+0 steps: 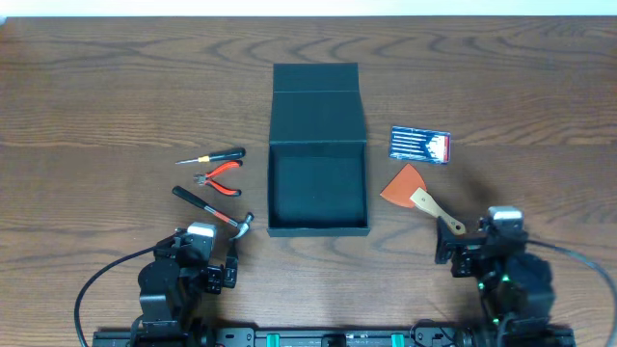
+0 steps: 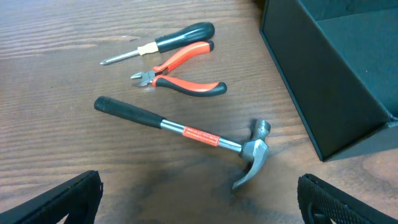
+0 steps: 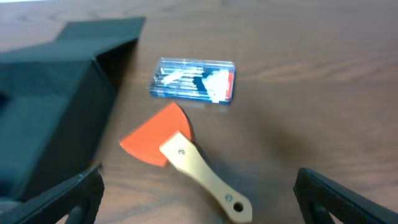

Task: Pack container

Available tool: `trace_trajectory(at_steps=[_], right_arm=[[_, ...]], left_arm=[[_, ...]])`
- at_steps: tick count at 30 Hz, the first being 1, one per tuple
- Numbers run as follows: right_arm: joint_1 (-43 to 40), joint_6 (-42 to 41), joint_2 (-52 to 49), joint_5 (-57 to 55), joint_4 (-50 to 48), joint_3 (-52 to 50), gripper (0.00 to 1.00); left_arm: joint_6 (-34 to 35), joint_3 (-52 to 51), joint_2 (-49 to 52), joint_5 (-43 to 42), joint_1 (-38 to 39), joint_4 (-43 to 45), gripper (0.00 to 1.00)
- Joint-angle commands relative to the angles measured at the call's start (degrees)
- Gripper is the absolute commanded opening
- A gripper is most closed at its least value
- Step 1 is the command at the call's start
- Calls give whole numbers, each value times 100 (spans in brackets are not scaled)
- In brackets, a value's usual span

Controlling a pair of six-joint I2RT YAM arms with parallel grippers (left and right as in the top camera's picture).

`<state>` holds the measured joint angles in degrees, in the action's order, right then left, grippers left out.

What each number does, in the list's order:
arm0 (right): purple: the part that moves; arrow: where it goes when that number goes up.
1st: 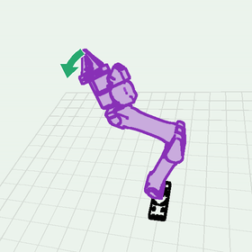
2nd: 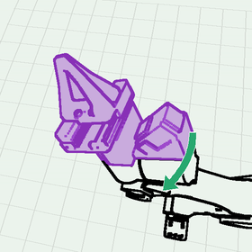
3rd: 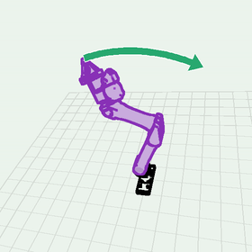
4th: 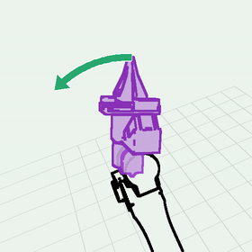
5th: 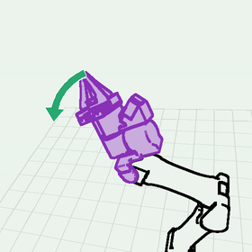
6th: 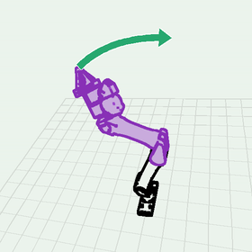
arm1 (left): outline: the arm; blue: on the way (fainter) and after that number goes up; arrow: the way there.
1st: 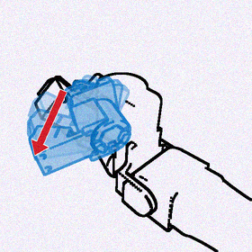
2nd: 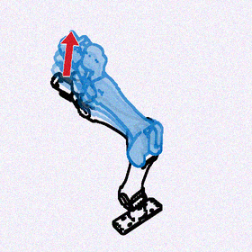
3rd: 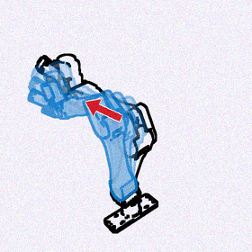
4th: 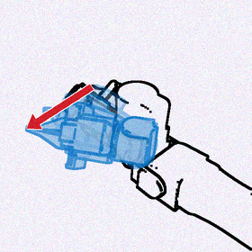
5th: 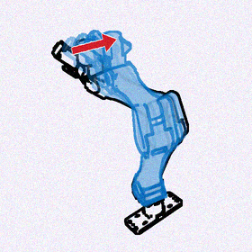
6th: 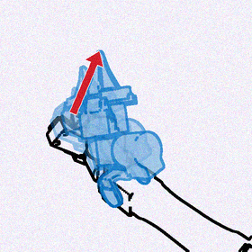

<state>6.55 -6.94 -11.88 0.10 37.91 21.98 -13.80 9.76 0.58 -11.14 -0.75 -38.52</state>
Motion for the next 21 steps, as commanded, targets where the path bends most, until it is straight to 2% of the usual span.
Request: trace_trajectory(at_steps=[1,7,12,16,21], right_arm=[[-90,264,-859,205,295,1156,99],[-87,697,-2708,575,1414,3062,99],[-90,828,-3954,525,2490,4205,99],[-90,820,-4743,442,2870,4636,99],[-90,765,-5598,332,2979,4673,99]], left_arm=[[-72,-50,-39,48,-35,22,99],[-72,-50,-39,48,-35,22,98],[-74,-50,-39,48,-35,22,99],[-72,-50,-39,48,-35,22,98],[-72,-50,-39,48,-35,22,98]])
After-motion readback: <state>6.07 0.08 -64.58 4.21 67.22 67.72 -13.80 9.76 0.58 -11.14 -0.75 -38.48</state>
